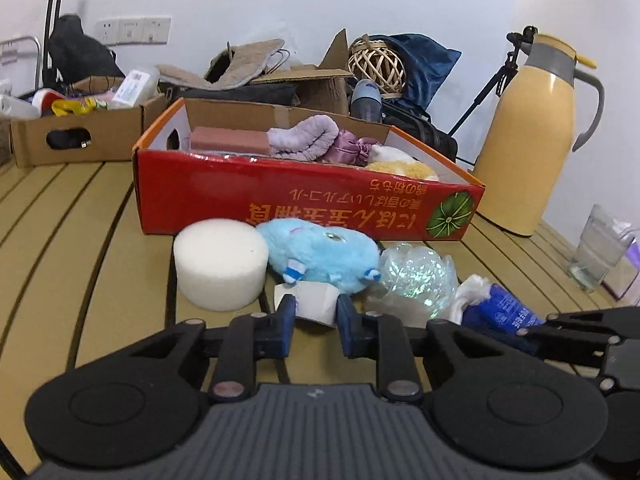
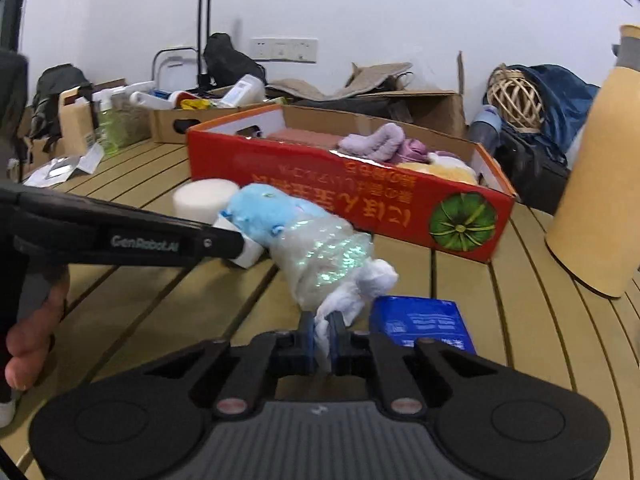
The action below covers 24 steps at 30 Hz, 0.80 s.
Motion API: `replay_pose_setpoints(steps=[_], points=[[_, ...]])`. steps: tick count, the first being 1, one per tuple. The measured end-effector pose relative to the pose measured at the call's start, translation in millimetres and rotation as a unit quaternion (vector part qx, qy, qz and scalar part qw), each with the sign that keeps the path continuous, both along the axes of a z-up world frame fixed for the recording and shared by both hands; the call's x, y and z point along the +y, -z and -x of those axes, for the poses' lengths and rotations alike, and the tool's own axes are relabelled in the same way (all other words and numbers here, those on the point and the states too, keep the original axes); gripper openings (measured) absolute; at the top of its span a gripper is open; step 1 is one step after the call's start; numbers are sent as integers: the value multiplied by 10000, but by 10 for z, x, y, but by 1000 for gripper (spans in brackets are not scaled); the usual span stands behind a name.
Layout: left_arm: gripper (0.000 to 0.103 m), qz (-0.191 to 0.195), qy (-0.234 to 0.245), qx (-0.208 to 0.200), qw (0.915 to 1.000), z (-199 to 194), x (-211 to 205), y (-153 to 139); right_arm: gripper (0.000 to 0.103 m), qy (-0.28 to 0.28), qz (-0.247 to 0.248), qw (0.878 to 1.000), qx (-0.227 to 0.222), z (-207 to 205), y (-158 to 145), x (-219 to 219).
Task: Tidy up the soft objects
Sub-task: 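Grasp the crumpled white tissue with the right gripper, then carry the white tissue into the red box and open the right gripper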
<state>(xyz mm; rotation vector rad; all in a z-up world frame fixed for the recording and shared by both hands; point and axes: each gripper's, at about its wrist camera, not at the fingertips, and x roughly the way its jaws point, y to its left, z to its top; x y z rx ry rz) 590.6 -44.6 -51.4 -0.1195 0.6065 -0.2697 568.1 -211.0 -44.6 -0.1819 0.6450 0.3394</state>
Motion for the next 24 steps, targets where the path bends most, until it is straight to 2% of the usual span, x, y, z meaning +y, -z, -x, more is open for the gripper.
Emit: replay_pose_setpoints(steps=[5, 7, 10, 13, 16, 20, 24], points=[[20, 44, -43, -34, 10000, 92, 54, -72, 7, -40, -99, 9999, -123, 47, -30, 1], [20, 112, 11, -216, 9997, 332, 95, -190, 7, -53, -171, 9994, -291, 122, -62, -11], [20, 335, 5, -352, 9988, 801, 202, -312, 7, -48, 56, 9985, -536, 436, -186, 17], [20, 629, -76, -284, 9976, 1182, 324, -385, 7, -324, -359, 9973, -544, 812, -375, -18], [20, 665, -121, -525, 9963, 1403, 374, -543, 7, -477, -554, 9956, -584, 1056, -525, -22], [21, 607, -103, -856, 9944, 1362, 389, -757, 7, -539, -715, 9935, -701, 1075, -710, -51], [21, 519, -89, -1053, 9930, 886, 477, -1014, 7, -821, -894, 9901, -704, 784, -950, -69]])
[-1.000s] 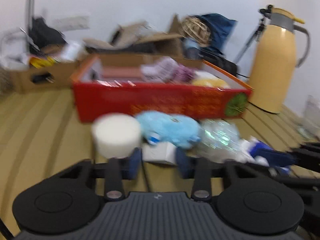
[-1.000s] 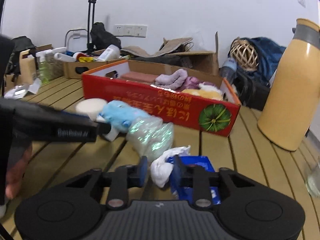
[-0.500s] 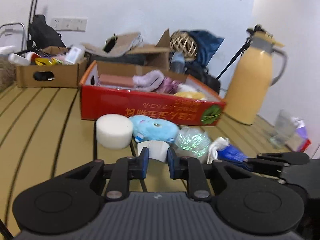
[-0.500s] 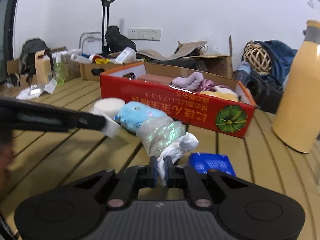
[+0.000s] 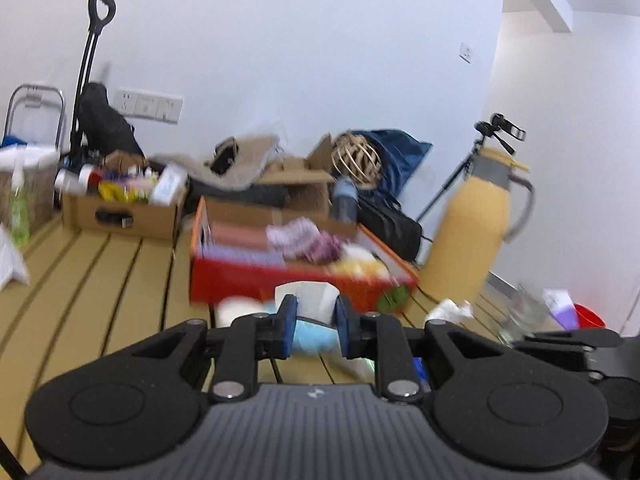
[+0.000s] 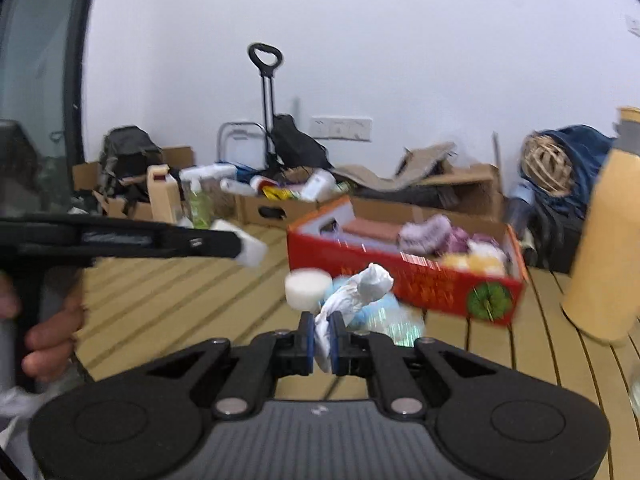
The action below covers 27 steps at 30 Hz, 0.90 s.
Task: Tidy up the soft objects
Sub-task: 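Carry the white tissue into the red box and open the right gripper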
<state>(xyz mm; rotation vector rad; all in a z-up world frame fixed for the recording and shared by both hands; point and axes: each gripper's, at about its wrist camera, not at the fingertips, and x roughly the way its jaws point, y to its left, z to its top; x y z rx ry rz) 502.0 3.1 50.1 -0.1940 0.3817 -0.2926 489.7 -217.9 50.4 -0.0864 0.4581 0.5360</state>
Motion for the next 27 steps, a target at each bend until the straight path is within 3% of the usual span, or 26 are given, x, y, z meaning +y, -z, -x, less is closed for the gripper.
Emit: replay_pose_setpoints(steps=[4, 7, 11, 13, 15, 16, 17, 18, 19, 23, 27], points=[[22, -72, 155, 206, 9996, -855, 74, -181, 8, -130, -38, 9999, 100, -801, -267, 49], [22, -104, -3, 704, 9975, -1649, 102, -132, 8, -128, -147, 9981, 590, -1607, -304, 184], [25, 15, -288, 1395, 9898, -2507, 206, 130, 11, 301, -270, 9900, 1351, -2786, -55, 434], [32, 9, -459, 1619, 9857, -2783, 263, 267, 13, 524, -323, 9811, 1833, -3203, 177, 531], [43, -83, -508, 1633, 9852, -2898, 325, 325, 13, 581, -715, 9658, 2423, -3532, 390, 591], [52, -45, -528, 1598, 9857, -2901, 354, 330, 20, 473, -1047, 9589, 2595, -3622, 454, 599], [54, 12, -509, 1541, 9867, -2892, 390, 318, 33, 358, -1374, 9513, 2737, -3707, 511, 597], [55, 40, -478, 1462, 9881, -2882, 427, 292, 38, 366, -1473, 9477, 2808, -3726, 542, 600], [56, 39, -449, 1397, 9892, -2863, 459, 269, 49, 423, -1459, 9480, 2798, -3723, 553, 610], [59, 31, -433, 1239, 9913, -2763, 523, 92, 50, 416, -1266, 9586, 2515, -3645, 461, 593], [59, 21, -462, 1069, 9932, -2515, 537, -185, 50, 363, -1379, 9631, 2283, -3487, 61, 468]])
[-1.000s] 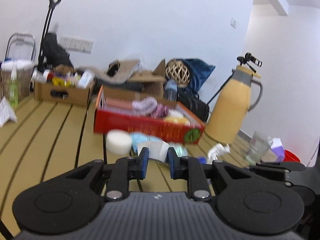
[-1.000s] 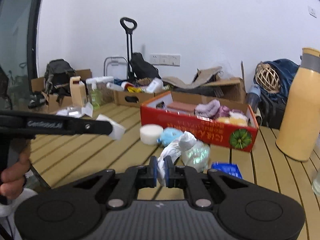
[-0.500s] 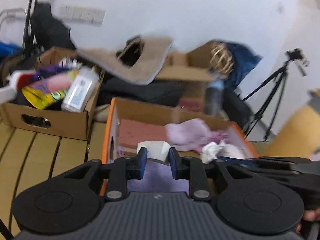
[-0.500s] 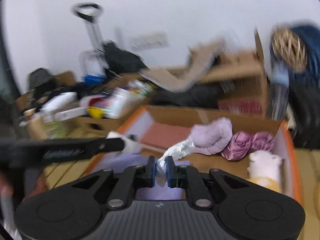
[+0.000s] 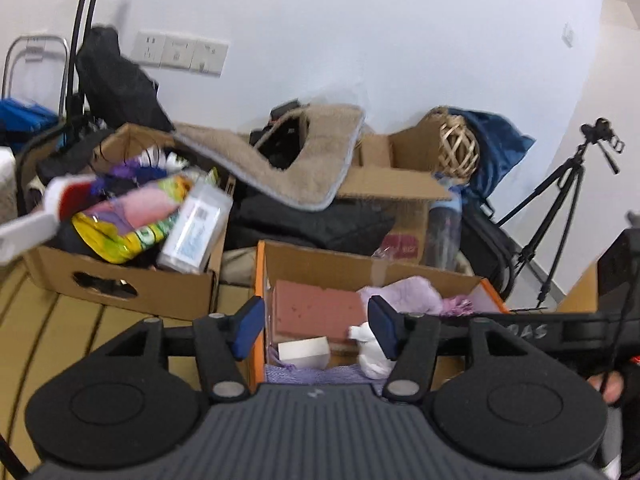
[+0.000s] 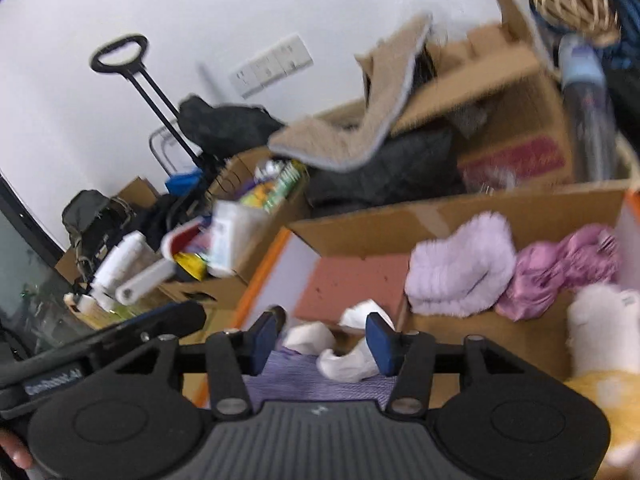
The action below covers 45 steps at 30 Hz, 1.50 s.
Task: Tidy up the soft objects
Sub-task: 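Carry the white tissue into the red box and open the right gripper, then grasp the blue handkerchief pack with the right gripper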
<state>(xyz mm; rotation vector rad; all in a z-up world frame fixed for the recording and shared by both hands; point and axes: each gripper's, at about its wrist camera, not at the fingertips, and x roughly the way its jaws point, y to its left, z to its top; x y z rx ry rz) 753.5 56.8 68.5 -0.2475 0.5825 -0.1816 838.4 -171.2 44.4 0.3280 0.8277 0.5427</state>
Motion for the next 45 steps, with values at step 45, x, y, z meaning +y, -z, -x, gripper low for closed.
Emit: replay_pose_setpoints(steps=[45], points=[[93, -342, 572, -1117, 9915, 3687, -954, 420, 70, 947, 736, 9819, -1464, 4478, 524, -1112]])
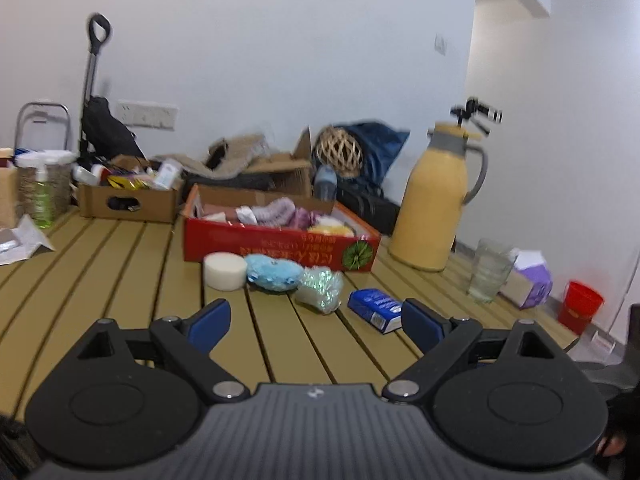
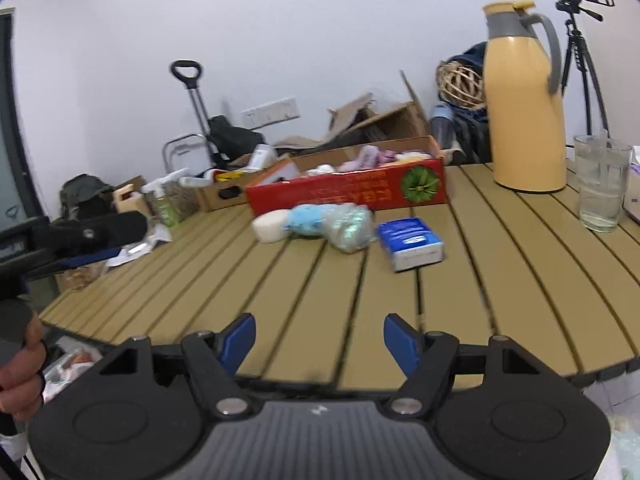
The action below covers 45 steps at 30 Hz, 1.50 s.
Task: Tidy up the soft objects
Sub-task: 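Grasp the blue handkerchief pack with the right gripper, then lower the blue handkerchief pack into the red box and open the right gripper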
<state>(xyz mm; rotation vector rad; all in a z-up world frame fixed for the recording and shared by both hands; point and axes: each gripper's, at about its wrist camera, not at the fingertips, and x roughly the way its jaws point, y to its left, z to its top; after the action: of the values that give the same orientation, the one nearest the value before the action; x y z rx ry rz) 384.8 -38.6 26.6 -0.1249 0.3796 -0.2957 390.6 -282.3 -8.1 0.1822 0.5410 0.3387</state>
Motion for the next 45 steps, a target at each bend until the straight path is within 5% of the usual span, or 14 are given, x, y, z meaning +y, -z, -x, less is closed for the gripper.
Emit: replay_pose_setpoints(steps=[11, 14, 17, 21, 24, 27, 31, 42, 45], points=[[93, -317, 240, 686, 9968, -1104, -442, 384, 69, 391, 547, 9975, 236, -1340, 203, -179], [93, -286, 289, 760, 9963, -1266, -468, 474, 55, 225, 704, 9969, 281, -1618, 311, -124], [93, -41, 303, 828, 9961, -1378, -407, 556, 51, 28, 698, 9973, 229, -1605, 357, -102], [93, 387, 437, 972, 9935, -1475, -222, 679, 52, -1174, 533, 9916, 132, -1373, 376, -20], [91, 712, 487, 1118, 9900, -1539, -145, 683, 64, -783, 769, 9940, -15, -1281, 372, -42], [81, 932, 812, 1175, 9853, -1565, -209, 697, 64, 53, 471, 9989, 44, -1321, 345, -264], [66, 1088, 1118, 1447, 9771, -1672, -391, 729, 54, -158, -604, 9978, 203, -1397, 322, -377], [41, 1456, 1129, 2043, 9614, -1785, -642, 858, 46, -8, -492, 9972, 554, -1806, 411, -423], [28, 1452, 957, 1997, 9643, -1775, -657, 890, 35, 3, -478, 9969, 619, -1780, 423, -431]])
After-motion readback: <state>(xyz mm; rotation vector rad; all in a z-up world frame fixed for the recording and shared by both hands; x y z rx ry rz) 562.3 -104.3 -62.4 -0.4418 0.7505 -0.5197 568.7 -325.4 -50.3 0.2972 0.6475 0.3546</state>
